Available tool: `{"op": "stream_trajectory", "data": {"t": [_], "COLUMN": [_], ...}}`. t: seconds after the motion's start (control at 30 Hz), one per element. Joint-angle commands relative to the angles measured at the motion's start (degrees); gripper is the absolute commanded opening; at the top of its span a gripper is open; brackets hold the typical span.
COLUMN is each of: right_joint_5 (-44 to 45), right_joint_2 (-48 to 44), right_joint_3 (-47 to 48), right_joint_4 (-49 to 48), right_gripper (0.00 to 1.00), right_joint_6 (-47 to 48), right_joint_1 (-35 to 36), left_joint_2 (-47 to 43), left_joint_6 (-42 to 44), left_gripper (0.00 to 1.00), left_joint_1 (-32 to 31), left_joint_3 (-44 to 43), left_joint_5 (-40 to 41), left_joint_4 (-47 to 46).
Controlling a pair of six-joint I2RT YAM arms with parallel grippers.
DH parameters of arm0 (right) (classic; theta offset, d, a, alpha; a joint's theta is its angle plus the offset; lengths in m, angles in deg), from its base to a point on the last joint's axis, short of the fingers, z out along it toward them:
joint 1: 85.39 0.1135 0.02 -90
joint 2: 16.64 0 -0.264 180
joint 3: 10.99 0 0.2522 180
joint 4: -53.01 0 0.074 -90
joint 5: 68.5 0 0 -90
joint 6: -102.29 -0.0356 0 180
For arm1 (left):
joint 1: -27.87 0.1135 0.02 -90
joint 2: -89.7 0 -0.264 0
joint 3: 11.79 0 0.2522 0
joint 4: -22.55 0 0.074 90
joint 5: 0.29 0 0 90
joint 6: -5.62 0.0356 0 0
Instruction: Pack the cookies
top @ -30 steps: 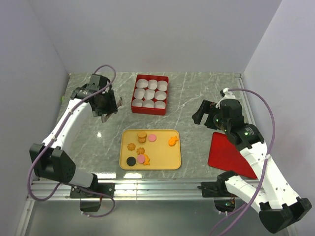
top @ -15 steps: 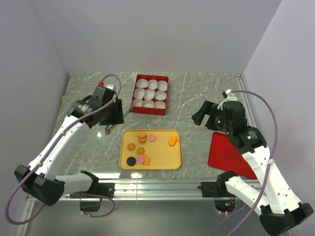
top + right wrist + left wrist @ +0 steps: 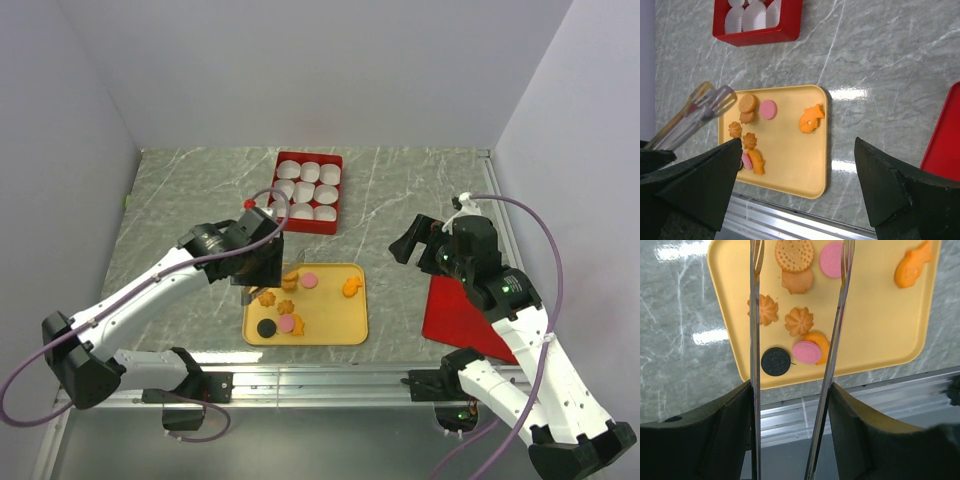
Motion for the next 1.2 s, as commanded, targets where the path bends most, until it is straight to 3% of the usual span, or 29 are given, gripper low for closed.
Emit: {"op": "stream_trajectory", "data": {"t": [0.0, 0.63, 1.17], "right_joint_5": [0.6, 1.1, 2.0], "right_joint_2": [-1.0, -1.8, -1.1], "right_joint_3": [0.5, -1.1, -1.0], "right_joint_4": [-0.1, 0.4, 0.6], "right_gripper": [1.00, 1.00, 1.00], "right_joint_6": [0.0, 1.2, 1.6], "right_joint_1": [-0.1, -0.1, -0.1], "left_joint_2": [1.7, 8.0, 13.0], "left_joint_6": [-3.6, -4.9, -4.7], "left_gripper": [0.63, 0.61, 0.49], "left_joint_1": [-2.3, -4.3, -5.0], "left_joint_3": [0.8, 3.1, -2.9], "left_joint_5": [3.2, 3.0, 5.3], "left_joint_4": [0.2, -2.5, 0.4]}}
